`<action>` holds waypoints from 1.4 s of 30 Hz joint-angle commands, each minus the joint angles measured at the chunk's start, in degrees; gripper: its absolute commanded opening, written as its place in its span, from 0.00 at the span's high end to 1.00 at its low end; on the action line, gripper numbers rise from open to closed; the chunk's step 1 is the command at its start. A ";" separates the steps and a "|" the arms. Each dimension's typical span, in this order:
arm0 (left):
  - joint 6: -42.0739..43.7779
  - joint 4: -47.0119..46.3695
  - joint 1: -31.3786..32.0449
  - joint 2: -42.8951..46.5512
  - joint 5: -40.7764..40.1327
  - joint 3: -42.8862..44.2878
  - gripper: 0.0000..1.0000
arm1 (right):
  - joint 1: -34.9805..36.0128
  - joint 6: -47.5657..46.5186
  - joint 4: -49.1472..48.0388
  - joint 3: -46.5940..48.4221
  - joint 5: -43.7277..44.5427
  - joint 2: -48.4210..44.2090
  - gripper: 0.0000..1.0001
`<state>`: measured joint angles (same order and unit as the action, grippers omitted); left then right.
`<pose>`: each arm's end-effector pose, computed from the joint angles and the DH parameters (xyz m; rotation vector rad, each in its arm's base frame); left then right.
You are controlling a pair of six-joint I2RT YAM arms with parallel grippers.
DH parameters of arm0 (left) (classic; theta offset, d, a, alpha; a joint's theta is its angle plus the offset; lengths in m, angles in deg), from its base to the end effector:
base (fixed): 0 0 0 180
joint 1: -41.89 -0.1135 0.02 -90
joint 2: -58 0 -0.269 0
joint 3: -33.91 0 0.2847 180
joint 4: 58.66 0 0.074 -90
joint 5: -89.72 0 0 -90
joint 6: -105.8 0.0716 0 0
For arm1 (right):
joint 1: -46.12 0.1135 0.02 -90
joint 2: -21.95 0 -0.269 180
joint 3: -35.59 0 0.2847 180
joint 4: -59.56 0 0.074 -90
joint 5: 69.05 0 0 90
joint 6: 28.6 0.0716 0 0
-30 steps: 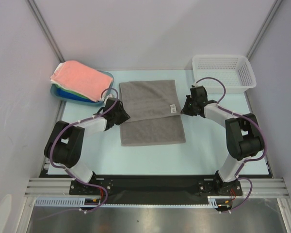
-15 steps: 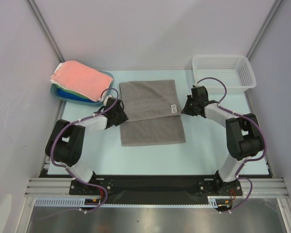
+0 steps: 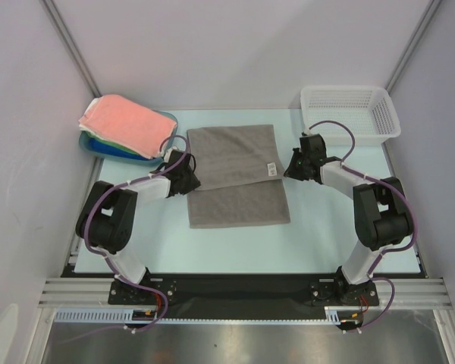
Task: Fold and stack the towels
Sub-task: Fold the towel
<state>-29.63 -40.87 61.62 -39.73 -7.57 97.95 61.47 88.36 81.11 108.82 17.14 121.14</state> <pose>0.3639 -0.1209 0.1087 -0.6075 2.4142 -0.3347 0.4010 0.1150 0.1472 0.2154 2.4312 0.4181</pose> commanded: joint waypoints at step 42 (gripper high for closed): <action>7.02 12.12 -0.83 19.33 -7.91 7.63 1.00 | 0.55 -2.70 7.57 5.83 2.06 -9.63 1.00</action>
<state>-24.43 -30.16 61.57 -24.30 -12.27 105.55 61.60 87.03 87.51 114.02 16.42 114.48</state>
